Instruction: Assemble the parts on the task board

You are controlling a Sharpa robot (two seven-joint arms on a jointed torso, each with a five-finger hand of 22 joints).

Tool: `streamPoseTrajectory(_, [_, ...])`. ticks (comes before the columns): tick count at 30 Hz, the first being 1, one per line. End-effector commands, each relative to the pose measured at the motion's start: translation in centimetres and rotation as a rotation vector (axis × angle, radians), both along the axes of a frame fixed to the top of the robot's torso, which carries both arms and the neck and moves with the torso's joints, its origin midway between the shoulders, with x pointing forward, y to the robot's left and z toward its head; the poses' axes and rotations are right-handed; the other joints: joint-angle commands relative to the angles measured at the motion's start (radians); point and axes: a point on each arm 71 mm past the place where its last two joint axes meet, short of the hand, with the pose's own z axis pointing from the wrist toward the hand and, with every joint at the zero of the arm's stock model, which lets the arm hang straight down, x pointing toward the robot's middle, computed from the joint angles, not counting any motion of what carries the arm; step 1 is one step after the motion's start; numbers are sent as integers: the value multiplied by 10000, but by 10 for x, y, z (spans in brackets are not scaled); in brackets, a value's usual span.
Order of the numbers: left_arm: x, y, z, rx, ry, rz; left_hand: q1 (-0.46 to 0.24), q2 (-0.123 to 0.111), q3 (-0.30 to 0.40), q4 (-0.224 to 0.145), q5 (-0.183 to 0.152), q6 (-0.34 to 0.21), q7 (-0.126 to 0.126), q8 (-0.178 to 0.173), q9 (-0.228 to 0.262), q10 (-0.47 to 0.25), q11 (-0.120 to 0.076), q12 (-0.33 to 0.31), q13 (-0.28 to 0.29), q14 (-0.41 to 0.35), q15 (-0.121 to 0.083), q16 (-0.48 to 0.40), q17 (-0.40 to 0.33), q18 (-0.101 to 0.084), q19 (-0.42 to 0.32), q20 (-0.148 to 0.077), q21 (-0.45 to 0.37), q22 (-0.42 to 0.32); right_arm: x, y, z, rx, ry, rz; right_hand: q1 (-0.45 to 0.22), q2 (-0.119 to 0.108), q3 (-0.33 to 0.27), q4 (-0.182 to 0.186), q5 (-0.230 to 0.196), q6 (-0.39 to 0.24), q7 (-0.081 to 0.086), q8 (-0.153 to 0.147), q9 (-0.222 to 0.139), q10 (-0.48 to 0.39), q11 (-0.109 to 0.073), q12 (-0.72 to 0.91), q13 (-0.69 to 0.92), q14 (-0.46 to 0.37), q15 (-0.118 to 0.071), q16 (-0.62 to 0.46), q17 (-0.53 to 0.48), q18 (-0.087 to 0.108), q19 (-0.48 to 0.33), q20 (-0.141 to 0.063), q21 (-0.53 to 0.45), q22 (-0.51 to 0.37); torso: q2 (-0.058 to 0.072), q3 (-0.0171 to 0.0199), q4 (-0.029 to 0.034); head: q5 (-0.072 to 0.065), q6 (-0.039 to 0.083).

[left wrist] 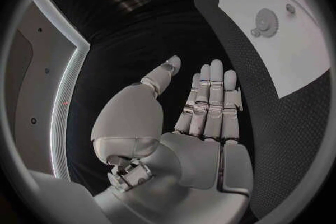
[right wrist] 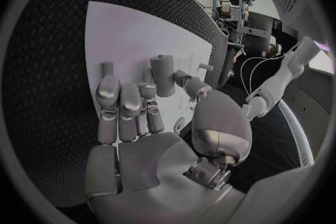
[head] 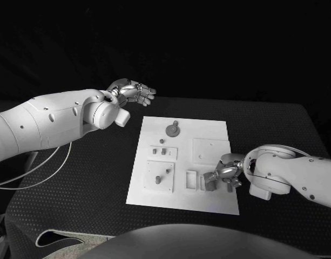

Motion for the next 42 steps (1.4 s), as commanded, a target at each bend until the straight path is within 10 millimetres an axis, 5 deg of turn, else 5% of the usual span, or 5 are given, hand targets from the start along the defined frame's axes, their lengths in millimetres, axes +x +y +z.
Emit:
streamPoseTrajectory(1, [0,-2,1,-109,-14,-138,-95,14,22,61,15,-49,37,56,-15,18,45,34,-14,72,-28,-34,17,189,83,-21,-64,13,1,3,7,449,-31,-428,-129,-25,65,1,49,75,-17,37,35,79,-15,-43,16,57,-7,-43,12,976,66,-3,66,-18,6,-4,9,3,1])
streamPoseTrajectory(10, [0,-3,1,-119,-2,-172,-102,17,22,71,19,-50,36,59,-17,20,44,35,-14,75,-29,-41,28,190,85,-22,-68,18,7,11,21,597,-204,-350,-212,-82,96,24,19,75,-18,34,44,89,-17,-65,24,36,-10,-94,-13,976,76,-1,68,-26,2,-11,-15,7,1])
streamPoseTrajectory(25, [-1,-6,1,-136,32,-246,-130,33,23,108,28,-55,37,63,-23,19,44,34,-15,79,-30,-60,54,189,88,-23,-80,28,13,43,12,559,291,-319,-458,-103,116,72,-93,19,4,-3,62,38,6,-138,62,-24,13,-201,-23,976,24,19,68,-26,11,12,-6,-55,1])
streamPoseTrajectory(31, [-1,-6,1,-145,40,-271,-134,38,25,117,31,-57,37,64,-24,17,44,33,-15,79,-30,-66,61,189,88,-23,-83,31,11,45,1,500,552,-365,-530,-149,183,108,-255,7,7,-15,69,19,7,-160,85,-66,13,-260,-41,976,-2,24,65,-29,6,0,31,-33,1])
streamPoseTrajectory(42, [-1,-6,1,-147,41,-274,-137,35,26,124,33,-60,37,66,-27,16,44,32,-16,80,-31,-75,73,190,88,-24,-89,36,7,48,-5,458,724,-211,-572,-139,196,119,-278,-14,15,-28,70,3,15,-173,96,-90,19,-290,-50,976,-15,27,66,-28,3,6,-1,33,1])
